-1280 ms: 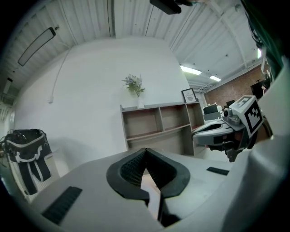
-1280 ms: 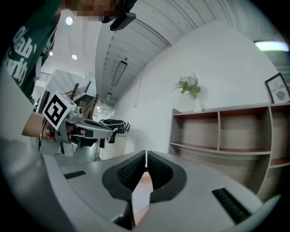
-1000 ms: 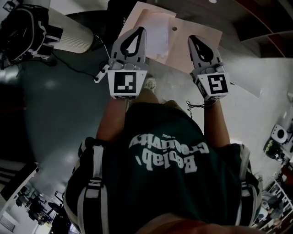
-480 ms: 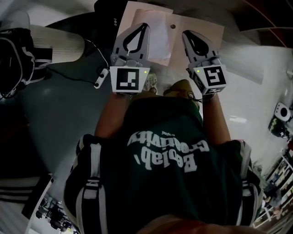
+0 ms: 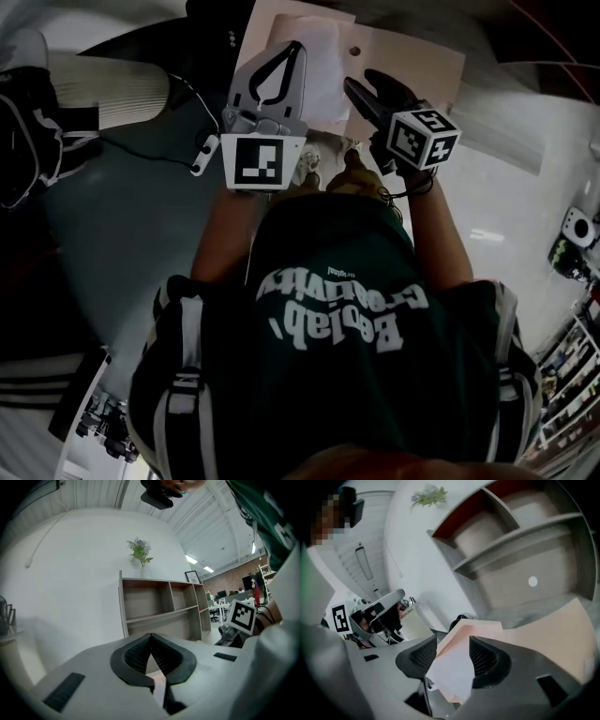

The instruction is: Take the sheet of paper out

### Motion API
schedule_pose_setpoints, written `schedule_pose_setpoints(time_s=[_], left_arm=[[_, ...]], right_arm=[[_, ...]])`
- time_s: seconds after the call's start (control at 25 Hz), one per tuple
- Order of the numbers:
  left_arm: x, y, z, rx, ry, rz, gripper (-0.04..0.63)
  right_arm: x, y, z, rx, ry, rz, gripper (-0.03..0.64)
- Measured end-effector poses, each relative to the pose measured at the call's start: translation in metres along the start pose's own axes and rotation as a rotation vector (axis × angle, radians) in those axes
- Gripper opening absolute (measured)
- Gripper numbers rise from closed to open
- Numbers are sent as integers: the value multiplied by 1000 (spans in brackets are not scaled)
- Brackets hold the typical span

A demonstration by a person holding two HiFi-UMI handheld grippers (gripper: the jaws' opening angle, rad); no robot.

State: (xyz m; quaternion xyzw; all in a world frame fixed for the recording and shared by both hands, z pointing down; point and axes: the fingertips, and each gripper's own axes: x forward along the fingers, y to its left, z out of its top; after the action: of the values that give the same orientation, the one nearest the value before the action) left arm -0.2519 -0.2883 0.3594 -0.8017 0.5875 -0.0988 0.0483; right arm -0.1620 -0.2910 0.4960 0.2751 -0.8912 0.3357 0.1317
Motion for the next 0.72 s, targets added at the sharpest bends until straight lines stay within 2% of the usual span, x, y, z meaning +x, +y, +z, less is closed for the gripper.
schedule_pose_setpoints(time_s=[0.24, 0.52, 0.72], left_arm=[[10, 6, -15, 35, 42, 22, 18], [6, 19, -39, 62, 121, 85, 18], [-3, 32, -50, 65, 170, 148, 18]], right_arm=[[26, -55, -39, 355, 86, 7, 219], [54, -90, -81, 608, 182, 24, 222], [68, -105, -111, 735, 261, 20, 225]])
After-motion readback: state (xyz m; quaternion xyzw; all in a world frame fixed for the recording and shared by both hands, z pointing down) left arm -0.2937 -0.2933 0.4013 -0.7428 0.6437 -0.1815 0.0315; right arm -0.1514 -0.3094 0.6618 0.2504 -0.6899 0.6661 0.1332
